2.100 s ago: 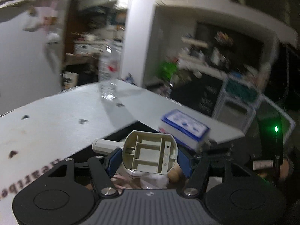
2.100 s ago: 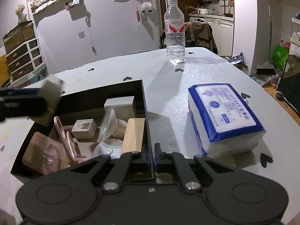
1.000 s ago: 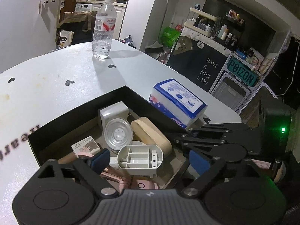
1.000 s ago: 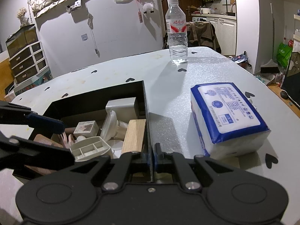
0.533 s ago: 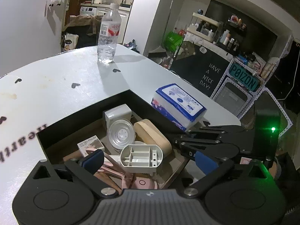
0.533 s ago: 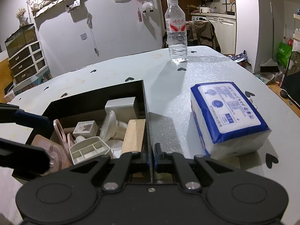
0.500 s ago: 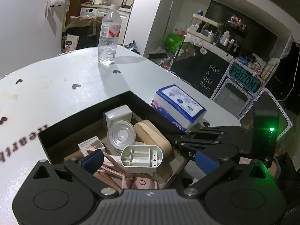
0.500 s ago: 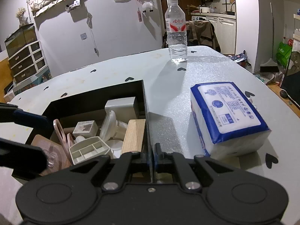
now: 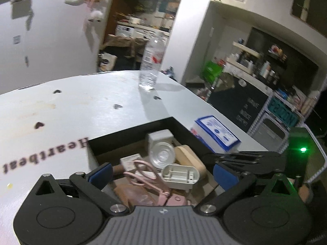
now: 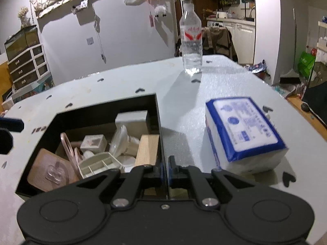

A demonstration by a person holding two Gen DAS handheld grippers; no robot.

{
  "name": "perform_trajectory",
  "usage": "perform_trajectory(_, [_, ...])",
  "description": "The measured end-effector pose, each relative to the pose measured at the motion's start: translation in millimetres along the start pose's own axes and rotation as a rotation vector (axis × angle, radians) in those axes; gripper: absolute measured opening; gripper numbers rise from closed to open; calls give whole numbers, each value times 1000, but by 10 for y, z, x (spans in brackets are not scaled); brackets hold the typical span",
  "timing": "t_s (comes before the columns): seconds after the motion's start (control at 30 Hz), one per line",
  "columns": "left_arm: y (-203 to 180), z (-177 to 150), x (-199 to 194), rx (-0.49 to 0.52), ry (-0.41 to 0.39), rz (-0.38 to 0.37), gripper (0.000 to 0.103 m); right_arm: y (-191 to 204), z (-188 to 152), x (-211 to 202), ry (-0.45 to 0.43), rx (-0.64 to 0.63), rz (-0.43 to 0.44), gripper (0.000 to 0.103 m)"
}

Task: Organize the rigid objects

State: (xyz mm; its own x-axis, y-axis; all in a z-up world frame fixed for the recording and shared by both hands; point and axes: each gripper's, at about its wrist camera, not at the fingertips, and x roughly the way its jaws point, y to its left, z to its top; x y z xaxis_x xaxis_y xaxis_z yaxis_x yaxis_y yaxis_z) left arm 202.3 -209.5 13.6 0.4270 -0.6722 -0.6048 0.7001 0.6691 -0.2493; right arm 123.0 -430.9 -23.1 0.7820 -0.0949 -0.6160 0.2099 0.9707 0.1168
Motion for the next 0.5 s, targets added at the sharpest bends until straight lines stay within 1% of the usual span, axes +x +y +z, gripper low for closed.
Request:
perform_trajectory(0.17, [26,-91,-127,-28,-50,58,103,20,47,-210,-57,-15,-10,7])
perform_trajectory(0.23, [10,-141,-188,-36,-80,79,103,21,58,-330,-90,-17,-3,10])
perform_trajectory(0.3, [-11,-192,-243,-41,-106,97,103,34,57,-432,-117,-23,-1,21])
perform_trajectory(0.33, [-25,-222,-272,-44,-119,107,103,42,50,-494,-134,-27,-2,24])
perform_trajectory(0.4, [-51,-280,-323,-52,-142,130,103,50,34,-601,-161,-31,1,33])
perform_trajectory(0.43, [-68,-317,-349,-57,-153,141,103,58,16,-655,-172,-33,2,36])
perform_trajectory(0.5, [-106,-392,-397,-63,-176,158,103,72,-31,-766,-198,-37,2,48])
